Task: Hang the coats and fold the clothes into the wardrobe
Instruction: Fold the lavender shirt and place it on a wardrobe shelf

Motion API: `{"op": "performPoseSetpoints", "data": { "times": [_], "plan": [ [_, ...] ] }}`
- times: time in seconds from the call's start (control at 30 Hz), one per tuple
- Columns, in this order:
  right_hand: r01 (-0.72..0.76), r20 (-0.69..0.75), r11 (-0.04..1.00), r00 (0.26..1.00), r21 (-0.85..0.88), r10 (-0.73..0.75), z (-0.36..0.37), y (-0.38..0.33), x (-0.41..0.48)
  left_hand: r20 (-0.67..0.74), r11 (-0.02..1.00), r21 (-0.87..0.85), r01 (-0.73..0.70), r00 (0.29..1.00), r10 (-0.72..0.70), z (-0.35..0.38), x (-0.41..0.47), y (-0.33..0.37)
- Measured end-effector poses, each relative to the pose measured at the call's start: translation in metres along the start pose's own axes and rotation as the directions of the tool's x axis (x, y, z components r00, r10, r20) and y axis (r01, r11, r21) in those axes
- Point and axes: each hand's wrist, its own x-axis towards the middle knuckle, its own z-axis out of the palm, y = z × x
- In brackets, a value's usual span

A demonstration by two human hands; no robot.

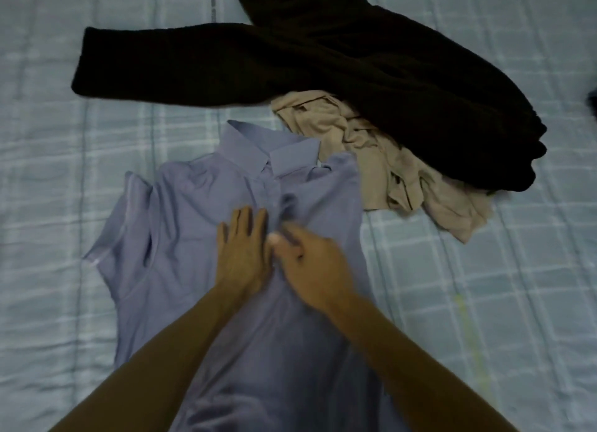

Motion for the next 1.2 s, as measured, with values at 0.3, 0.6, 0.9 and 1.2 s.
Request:
{"op": "performPoseSetpoints", "data": {
  "times": [0.3,0.6,0.9,1.2],
  "plan": [
    [-0.014,0.033,0.984,0.999,-0.179,0.020,0.027,0.034,-0.012,-0.156,0.979,0.015,0.201,0.968,-0.196,-0.010,-0.061,-0.102],
    [0.137,0.045,0.877,0.990,-0.460,-0.131,0.067,0.092,-0.078,0.035,0.996,0.062,-0.064,0.997,0.062,0.018,-0.157,-0.111],
    [0.169,0.054,0.821,0.984,-0.545,-0.167,0.100,0.123,-0.198,0.191,0.928,0.037,-0.370,0.914,0.357,0.059,-0.305,-0.101],
    [0.259,0.271,0.750,0.956,-0.609,-0.110,0.081,0.210,-0.308,0.290,0.934,0.133,-0.331,0.914,0.282,0.088,-0.421,-0.113]
  ]
}}
